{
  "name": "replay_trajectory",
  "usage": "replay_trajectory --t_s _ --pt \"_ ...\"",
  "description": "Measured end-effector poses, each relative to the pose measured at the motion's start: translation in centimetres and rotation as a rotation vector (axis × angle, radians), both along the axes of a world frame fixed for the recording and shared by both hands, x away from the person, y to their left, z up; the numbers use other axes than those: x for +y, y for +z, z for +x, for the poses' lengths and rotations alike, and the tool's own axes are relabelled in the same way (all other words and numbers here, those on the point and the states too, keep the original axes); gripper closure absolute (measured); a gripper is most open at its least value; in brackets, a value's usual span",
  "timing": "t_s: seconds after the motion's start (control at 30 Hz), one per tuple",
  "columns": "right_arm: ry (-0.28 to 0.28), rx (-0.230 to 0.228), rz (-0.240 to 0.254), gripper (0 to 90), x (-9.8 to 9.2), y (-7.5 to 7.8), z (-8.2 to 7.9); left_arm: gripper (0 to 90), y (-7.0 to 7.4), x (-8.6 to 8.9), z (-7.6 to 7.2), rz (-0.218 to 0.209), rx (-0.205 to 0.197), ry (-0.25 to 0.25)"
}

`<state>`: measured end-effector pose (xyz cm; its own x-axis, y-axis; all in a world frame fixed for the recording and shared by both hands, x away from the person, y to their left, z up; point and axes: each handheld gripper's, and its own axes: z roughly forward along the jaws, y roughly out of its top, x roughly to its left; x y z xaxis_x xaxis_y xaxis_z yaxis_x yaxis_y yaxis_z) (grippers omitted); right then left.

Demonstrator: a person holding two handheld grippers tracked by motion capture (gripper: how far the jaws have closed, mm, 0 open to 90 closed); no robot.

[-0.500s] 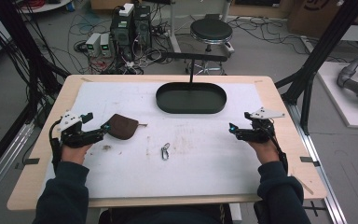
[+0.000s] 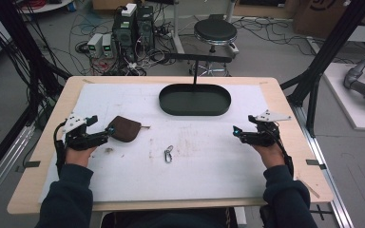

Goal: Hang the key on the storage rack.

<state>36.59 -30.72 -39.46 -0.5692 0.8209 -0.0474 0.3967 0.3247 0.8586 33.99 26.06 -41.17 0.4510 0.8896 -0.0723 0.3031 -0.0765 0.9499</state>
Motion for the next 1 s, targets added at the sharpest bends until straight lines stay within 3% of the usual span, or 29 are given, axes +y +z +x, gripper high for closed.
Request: replay_trajectory --t_s 0.13,0.2,0.37,0.53,0.77,0.8,0.87,0.9,1.0 --pt "0.018 -0.006 -0.006 21.4 0.5 0.1 -0.2 21.4 0.0 0.0 0.1 0.005 -0.003 -0.001" --pt "0.047 -0.011 -0.008 26.1 1.3 0.1 -0.3 22.3 0.0 -0.1 0.0 0.005 -0.001 -0.01" --pt "0.079 0.0 -0.026 29.2 2.7 0.1 -0.5 29.6 0.0 -0.7 0.0 0.001 -0.005 -0.059" --pt "0.075 0.002 -0.033 29.6 2.7 0.0 -0.4 33.5 0.0 -1.5 0.1 -0.008 0.009 -0.108" --pt "0.041 0.01 -0.013 29.6 1.8 -0.3 -0.1 32.0 -0.5 -7.9 -0.2 0.026 0.029 -0.308" --pt "0.041 0.01 -0.013 29.6 1.8 -0.3 -0.1 33.5 -0.5 -7.9 -0.2 0.026 0.029 -0.308" --pt "0.036 0.005 -0.01 29.6 1.7 -0.2 -0.3 46.0 -0.7 -9.9 -0.3 0.04 0.059 -0.389" --pt "0.036 0.003 -0.011 29.6 1.7 -0.2 -0.3 51.6 -0.8 -10.5 -0.3 0.048 0.074 -0.399" --pt "0.037 0.001 -0.015 29.7 1.6 -0.2 -0.3 54.2 -1.2 -11.4 -0.2 0.05 0.096 -0.419"
